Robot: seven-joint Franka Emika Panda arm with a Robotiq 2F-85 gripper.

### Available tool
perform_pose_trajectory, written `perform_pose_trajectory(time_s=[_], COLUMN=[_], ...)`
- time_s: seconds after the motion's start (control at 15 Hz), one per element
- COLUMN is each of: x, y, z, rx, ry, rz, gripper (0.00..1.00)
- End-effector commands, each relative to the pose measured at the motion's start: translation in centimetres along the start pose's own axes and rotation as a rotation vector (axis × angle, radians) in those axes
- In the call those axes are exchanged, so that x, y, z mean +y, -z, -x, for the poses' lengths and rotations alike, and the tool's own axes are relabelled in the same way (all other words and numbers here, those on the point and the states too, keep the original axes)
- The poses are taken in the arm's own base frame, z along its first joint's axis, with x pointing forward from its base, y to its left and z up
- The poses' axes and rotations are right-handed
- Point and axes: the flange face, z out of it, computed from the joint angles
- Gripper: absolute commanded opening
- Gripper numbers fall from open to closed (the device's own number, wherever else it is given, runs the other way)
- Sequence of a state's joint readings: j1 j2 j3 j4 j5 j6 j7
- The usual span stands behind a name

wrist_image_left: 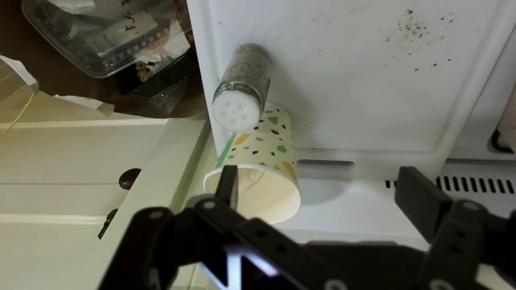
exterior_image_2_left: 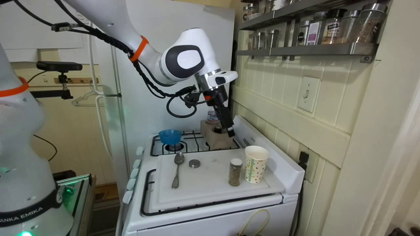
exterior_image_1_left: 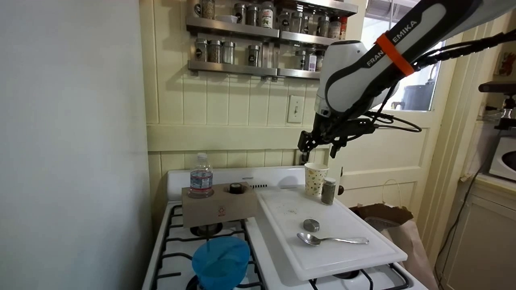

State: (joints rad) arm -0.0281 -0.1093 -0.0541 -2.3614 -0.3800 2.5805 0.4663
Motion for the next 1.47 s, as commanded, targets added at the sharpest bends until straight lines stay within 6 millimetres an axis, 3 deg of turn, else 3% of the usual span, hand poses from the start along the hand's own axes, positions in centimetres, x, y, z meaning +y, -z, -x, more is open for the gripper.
perform_pose_trajectory(time_s=[0.0,0.13,0.47,0.6,0.8,1.07,1.27,1.4], x=[0.2,-0.4,-5.7,-6.9,-7.2,-6.0,-6.4,-6.5], y=[-0.1,-0.5,-1.3,-1.4,-2.7,-3.8,-4.0,-5.3], z=[-0.1,0.3,4.9,6.7,8.2,9.6,9.2,8.7], rx=[-0.003,-0.024,-0.136,-0.195,-0.239,-0.353,-0.336,-0.307], ry=[-0.003,0.020,0.055,0.059,0.076,0.121,0.108,0.110], rz=[0.001,-0.031,-0.258,-0.295,-0.270,-0.230,-0.237,-0.205], gripper=[1.00,1.00,1.00,1.00,1.00,1.00,1.00,1.00])
